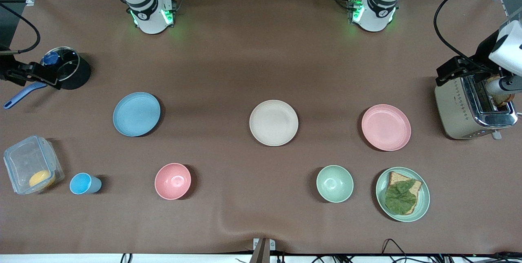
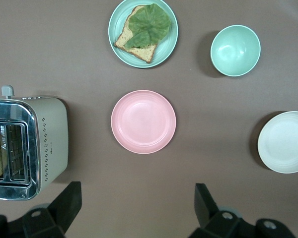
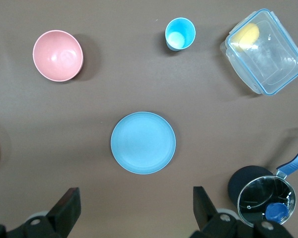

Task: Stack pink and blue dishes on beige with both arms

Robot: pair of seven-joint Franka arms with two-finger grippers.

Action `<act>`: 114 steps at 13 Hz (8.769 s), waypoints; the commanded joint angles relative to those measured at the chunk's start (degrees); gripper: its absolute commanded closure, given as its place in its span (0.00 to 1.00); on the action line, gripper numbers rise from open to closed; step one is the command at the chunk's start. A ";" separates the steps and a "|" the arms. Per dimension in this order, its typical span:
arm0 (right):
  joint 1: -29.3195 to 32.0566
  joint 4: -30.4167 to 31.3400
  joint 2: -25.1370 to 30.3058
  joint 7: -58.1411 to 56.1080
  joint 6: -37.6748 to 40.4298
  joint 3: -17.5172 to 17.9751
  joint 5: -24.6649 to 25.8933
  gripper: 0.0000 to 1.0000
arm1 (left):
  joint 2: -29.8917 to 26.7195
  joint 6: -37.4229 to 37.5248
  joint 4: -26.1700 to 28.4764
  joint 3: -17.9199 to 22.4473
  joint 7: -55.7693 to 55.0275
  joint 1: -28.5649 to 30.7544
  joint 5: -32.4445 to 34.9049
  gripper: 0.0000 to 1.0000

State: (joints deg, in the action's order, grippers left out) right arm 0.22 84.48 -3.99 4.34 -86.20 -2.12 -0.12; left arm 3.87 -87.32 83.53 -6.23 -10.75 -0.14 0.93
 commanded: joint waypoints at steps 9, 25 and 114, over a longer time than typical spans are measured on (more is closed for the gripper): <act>0.04 1.12 1.17 1.11 -0.11 0.36 0.91 0.00 | -0.18 -17.14 21.56 0.69 1.17 1.81 4.08 0.00; 3.81 2.35 -7.86 -0.73 0.42 0.01 0.56 0.00 | 18.44 -59.36 42.69 0.51 0.56 10.86 4.26 0.00; -22.36 1.65 -34.68 6.55 -17.93 1.24 -42.33 1.00 | 3.08 1.01 -3.90 -19.97 -14.24 9.99 5.67 0.00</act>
State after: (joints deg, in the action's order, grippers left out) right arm -20.45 87.76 -37.09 9.55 -102.23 -0.33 -39.44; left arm 8.65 -87.60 80.40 -26.37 -29.06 10.16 5.62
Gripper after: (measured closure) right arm 0.956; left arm 0.000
